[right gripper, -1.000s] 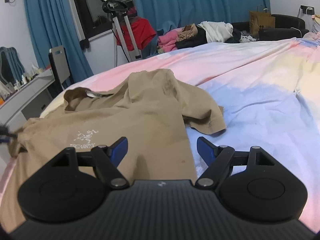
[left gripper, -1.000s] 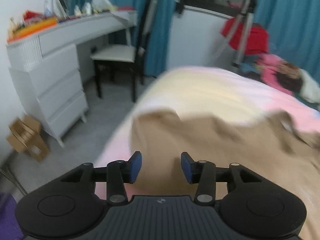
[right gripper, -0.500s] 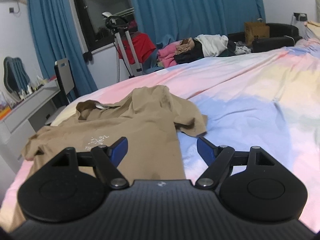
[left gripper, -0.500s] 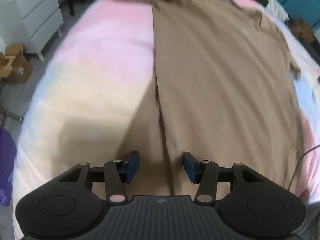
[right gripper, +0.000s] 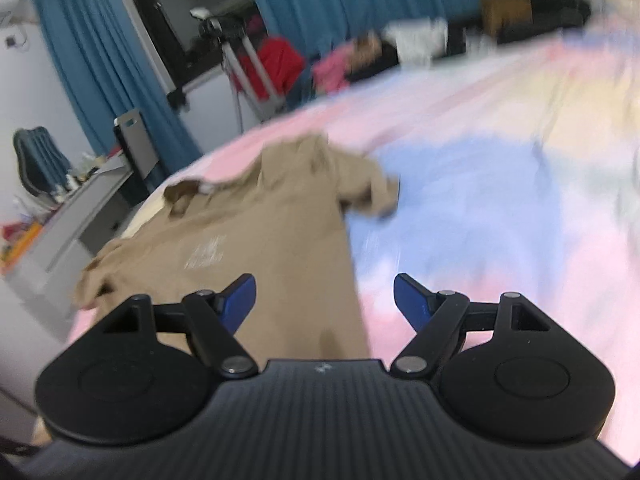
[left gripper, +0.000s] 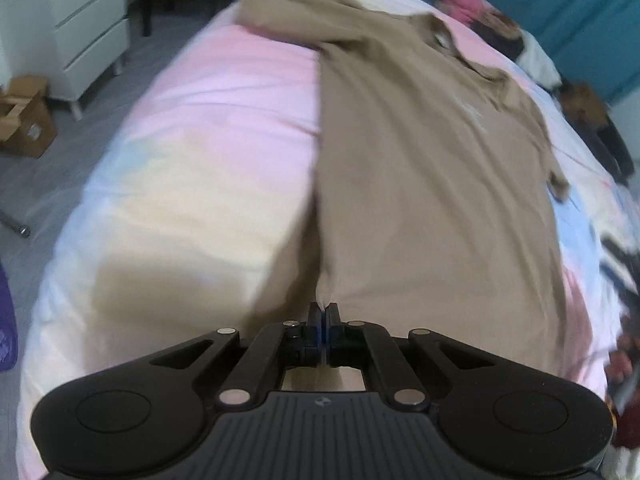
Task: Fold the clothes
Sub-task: 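Drag the hem with the left tool to straighten the shirt, then release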
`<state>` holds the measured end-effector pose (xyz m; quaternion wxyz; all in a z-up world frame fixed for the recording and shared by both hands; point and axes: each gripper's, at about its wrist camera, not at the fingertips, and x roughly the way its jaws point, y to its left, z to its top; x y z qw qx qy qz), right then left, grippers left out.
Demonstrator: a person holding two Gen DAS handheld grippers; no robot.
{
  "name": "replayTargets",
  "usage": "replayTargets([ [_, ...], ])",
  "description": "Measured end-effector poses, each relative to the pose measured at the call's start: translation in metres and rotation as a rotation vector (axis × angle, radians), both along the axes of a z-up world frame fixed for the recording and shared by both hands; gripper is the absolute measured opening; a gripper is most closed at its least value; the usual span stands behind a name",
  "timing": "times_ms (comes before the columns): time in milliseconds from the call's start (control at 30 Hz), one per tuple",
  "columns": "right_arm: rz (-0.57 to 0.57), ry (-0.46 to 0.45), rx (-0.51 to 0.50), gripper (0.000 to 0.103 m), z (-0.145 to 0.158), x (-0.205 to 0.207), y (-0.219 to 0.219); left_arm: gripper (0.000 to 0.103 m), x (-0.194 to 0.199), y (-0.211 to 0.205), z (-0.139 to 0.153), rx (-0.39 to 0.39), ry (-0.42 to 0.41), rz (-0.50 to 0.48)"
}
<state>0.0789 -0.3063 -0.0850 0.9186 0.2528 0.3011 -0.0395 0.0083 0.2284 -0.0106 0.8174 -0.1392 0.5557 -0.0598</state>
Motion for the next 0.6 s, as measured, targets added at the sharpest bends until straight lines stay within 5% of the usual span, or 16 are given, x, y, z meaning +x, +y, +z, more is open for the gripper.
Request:
replayTargets([
  [167, 0.057, 0.134, 0.082, 0.077, -0.013, -0.034, -0.008, 0.001, 0.011, 0.016, -0.013, 0.059, 0.033, 0.032],
  [300, -0.022, 0.124, 0.093, 0.078, -0.009, -0.054, -0.01, 0.003, 0.025, -0.002, -0.021, 0.101, 0.037, -0.024],
  [600, -0.044, -0.042, 0.052, 0.078, 0.014, -0.055, -0.003, 0.065, 0.013, -0.038, 0.019, 0.165, -0.177, -0.092],
])
